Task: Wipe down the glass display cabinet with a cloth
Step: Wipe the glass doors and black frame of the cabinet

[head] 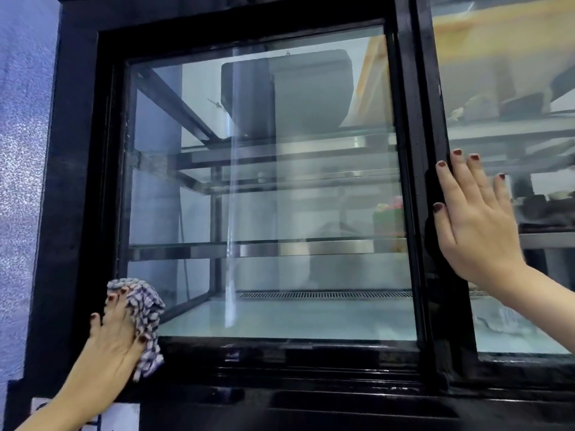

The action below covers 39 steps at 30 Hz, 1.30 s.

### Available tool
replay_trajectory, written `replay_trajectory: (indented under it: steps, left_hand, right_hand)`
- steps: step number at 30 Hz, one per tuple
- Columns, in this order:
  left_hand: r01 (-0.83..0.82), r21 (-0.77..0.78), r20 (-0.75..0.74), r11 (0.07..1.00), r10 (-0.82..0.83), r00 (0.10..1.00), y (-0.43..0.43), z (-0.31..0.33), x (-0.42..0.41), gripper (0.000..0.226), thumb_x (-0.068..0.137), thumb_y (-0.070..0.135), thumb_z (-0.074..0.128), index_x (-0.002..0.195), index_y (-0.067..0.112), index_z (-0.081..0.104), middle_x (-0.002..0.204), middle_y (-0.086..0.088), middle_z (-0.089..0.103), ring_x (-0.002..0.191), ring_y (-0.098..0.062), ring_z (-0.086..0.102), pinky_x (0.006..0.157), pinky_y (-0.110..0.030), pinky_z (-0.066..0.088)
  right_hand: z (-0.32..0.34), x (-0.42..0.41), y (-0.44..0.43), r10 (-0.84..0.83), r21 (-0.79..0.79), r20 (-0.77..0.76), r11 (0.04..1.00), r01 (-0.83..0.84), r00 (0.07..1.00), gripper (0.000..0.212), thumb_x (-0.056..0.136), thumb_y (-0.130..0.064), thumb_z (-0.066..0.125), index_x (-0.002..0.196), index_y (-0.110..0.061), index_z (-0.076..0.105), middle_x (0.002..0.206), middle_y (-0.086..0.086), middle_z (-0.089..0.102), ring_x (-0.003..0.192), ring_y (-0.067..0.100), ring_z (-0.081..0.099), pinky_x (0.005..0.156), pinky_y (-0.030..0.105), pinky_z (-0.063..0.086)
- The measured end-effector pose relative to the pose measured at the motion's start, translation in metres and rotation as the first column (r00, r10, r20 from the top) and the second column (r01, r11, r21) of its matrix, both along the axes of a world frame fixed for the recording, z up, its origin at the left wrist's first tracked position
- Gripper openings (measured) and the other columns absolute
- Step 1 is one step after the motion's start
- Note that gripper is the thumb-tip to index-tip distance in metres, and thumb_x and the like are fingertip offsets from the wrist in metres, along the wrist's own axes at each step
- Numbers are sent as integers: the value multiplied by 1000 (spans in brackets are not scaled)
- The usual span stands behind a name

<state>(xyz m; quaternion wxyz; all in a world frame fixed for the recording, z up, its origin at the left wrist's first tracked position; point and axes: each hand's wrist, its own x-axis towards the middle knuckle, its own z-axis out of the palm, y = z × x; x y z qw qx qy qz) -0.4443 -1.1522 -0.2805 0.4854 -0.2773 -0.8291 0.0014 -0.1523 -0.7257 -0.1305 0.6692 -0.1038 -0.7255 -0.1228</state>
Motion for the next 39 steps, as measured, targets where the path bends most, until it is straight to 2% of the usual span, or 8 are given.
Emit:
replay_trajectory:
  steps: [2, 4, 12, 17, 22, 26, 33, 39]
  left_hand:
    - [116, 3, 18, 993, -116, 993, 0, -11, 4, 58, 102, 37, 7, 144, 7, 35, 153, -15, 26, 142, -34, 9, 113, -46, 6]
    - [261, -63, 72, 963, -256, 964, -2, -9, 16, 51, 102, 39, 10, 151, 24, 11, 159, 5, 4, 143, -22, 7, 115, -28, 2]
    - [448, -490, 62, 748, -482, 874, 97, 22, 96, 49, 101, 32, 16, 147, 21, 28, 153, 5, 26, 143, -13, 17, 114, -30, 13]
    - [688, -444, 312, 574, -620, 720, 206, 32, 156, 50, 102, 33, 11, 151, 24, 11, 156, 14, -2, 139, 3, -18, 112, -22, -19]
    - [676, -416, 238, 609, -645, 727, 243, 20, 184, 59, 95, 43, -3, 150, 24, 3, 154, 15, -11, 136, 5, -25, 111, -24, -23]
    - [715, -367, 246, 595, -679, 691, 197, 13, 148, 54, 99, 40, 1, 150, 25, 12, 157, 13, 2, 143, 0, -6, 114, -23, -10]
    - [473, -389, 98, 791, -475, 875, 114, 1, 73, 58, 95, 27, 26, 151, 23, 11, 158, 8, 11, 144, -11, 14, 117, -27, 0]
    - [575, -405, -78, 711, -653, 753, 204, 4, 142, 55, 89, 33, 32, 143, 24, 39, 149, 7, 36, 139, -9, 27, 110, -30, 21]
  right_hand:
    - [0, 0, 0, 4, 1, 1, 1000, -4, 1000, 63, 90, -30, 20, 145, -3, 30, 155, 15, 20, 144, 30, 14, 115, 53, 7]
    - [1, 0, 0, 4, 1, 1, 1000, -4, 1000, 62, 90, -30, 20, 145, -3, 30, 155, 15, 21, 144, 31, 15, 115, 54, 7]
    - [0, 0, 1, 13, 3, -8, 1000, -13, 1000, 60, 91, -27, 22, 146, -3, 29, 155, 16, 19, 144, 32, 14, 115, 53, 5]
    - [0, 0, 1, 13, 3, -6, 1000, -12, 1000, 56, 92, -20, 30, 146, -4, 28, 155, 15, 19, 145, 31, 13, 115, 52, 5]
    - [1, 1, 1, 6, 8, -9, 1000, -6, 1000, 57, 91, -19, 31, 146, -5, 29, 155, 14, 20, 145, 30, 13, 116, 49, 5]
    - [1, 1, 1, 2, 9, -9, 1000, -2, 1000, 56, 92, -20, 31, 146, -6, 29, 156, 13, 20, 145, 29, 13, 116, 50, 7]
    - [0, 0, 0, 4, 2, -25, 1000, -4, 1000, 55, 92, -18, 31, 146, -5, 29, 155, 14, 21, 145, 30, 14, 116, 51, 8]
    - [-1, 0, -1, 11, 5, -33, 1000, -11, 999, 55, 92, -17, 32, 145, -5, 31, 155, 14, 22, 145, 30, 15, 116, 53, 10]
